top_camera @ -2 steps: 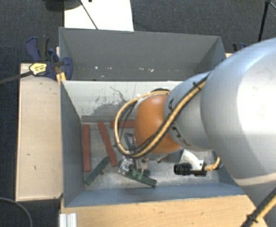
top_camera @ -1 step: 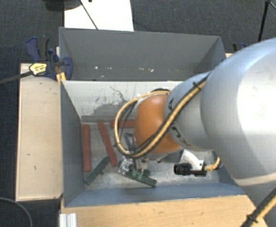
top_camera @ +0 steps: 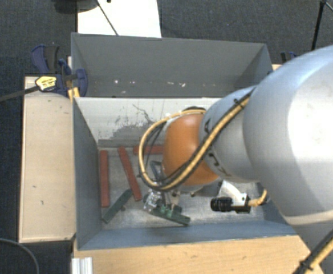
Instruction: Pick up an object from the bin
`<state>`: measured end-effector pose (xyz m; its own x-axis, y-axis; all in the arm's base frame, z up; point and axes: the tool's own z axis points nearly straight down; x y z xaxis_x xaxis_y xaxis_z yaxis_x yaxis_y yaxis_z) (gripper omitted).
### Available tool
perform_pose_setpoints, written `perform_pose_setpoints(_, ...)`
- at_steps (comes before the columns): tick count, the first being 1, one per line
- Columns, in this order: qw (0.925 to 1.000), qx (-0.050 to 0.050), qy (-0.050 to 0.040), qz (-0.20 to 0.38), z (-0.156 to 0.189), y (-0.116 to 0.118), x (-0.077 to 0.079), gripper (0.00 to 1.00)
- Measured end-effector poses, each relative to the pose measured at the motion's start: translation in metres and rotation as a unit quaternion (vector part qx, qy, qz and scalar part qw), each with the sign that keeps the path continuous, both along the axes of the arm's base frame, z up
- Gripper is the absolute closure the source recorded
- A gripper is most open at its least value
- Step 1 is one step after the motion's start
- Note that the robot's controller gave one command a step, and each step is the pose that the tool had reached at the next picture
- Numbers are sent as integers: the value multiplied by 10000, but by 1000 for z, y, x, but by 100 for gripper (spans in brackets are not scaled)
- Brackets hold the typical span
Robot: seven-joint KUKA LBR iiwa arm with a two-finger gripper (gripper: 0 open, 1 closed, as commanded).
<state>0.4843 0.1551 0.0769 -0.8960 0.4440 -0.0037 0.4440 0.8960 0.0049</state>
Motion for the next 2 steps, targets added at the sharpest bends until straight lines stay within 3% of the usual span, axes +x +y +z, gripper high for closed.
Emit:
perform_pose_setpoints(1,10000,-20,58,6,19,-1,-2,100)
perform_pose_setpoints(2,10000,-9,21,14,35,-1,0,100)
